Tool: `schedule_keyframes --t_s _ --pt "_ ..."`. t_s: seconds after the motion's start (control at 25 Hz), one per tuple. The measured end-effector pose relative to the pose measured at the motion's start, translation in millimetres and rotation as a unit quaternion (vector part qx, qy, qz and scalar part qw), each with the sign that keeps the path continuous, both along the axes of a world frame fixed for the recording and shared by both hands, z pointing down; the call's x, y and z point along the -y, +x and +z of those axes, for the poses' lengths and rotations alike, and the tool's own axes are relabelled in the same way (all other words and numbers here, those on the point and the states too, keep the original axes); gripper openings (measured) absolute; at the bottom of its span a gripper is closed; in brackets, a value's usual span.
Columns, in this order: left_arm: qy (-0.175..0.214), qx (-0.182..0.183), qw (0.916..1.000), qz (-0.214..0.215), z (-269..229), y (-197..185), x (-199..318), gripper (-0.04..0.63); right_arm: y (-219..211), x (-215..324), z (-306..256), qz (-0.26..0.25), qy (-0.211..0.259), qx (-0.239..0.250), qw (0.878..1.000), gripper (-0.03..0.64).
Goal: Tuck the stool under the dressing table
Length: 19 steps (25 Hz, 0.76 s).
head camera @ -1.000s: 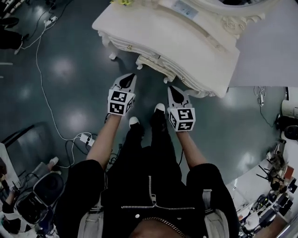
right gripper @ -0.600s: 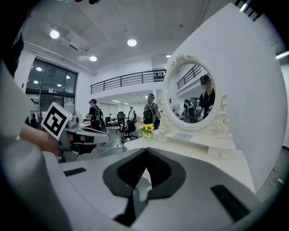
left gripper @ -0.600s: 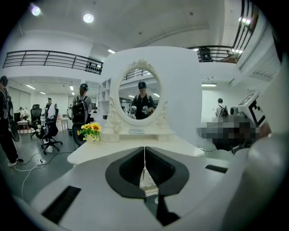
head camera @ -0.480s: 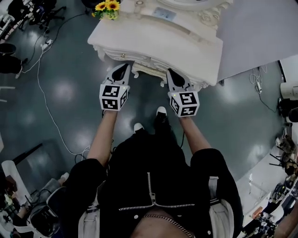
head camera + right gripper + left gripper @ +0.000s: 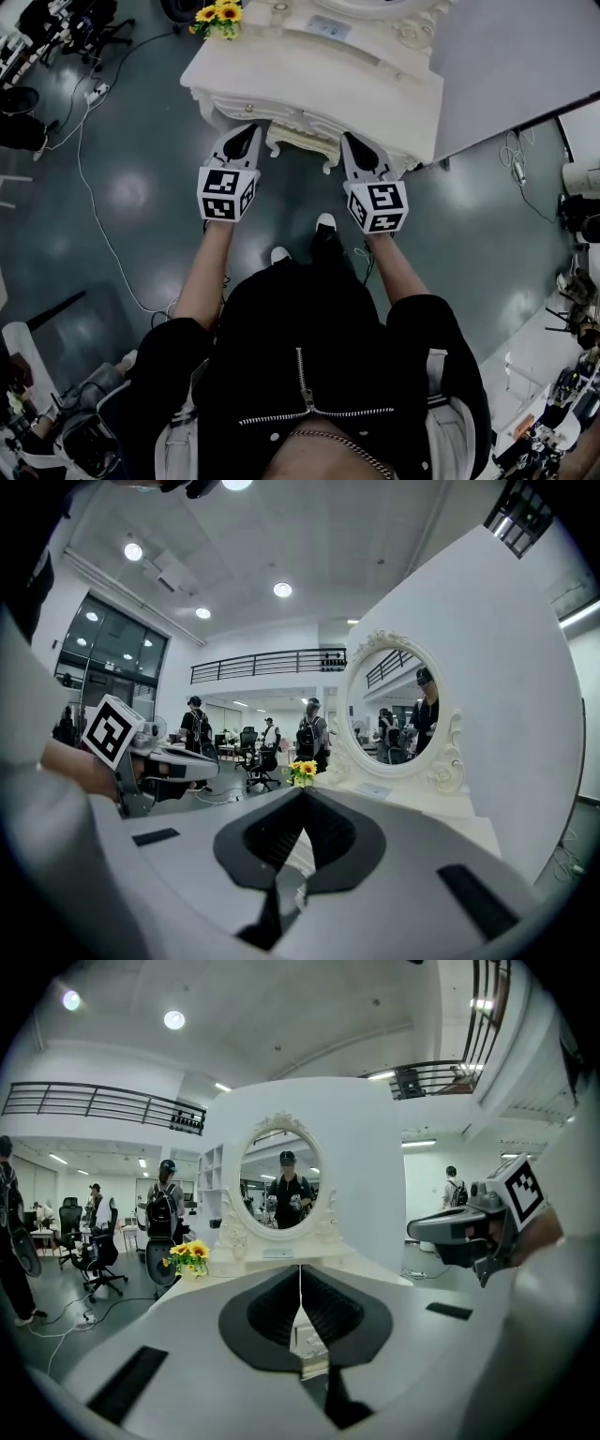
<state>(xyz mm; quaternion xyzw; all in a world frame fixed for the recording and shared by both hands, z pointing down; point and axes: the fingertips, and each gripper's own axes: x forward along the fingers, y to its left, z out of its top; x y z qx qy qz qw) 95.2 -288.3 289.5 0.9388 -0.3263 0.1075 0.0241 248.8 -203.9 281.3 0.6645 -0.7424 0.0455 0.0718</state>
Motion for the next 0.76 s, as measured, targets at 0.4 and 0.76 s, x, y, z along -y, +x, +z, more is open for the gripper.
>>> schedule_keyframes --t_s 0.4,0.76 --pt "0.005 -0.003 1.0000 0.003 -1 -3 -15 0.023 -5 -11 0 0.002 0.009 0.001 1.000 0.005" --pt "0.005 -0.009 0.9999 -0.002 -2 -3 -13 0.023 -4 -11 -3 0.000 0.009 -0.005 1.000 0.006"
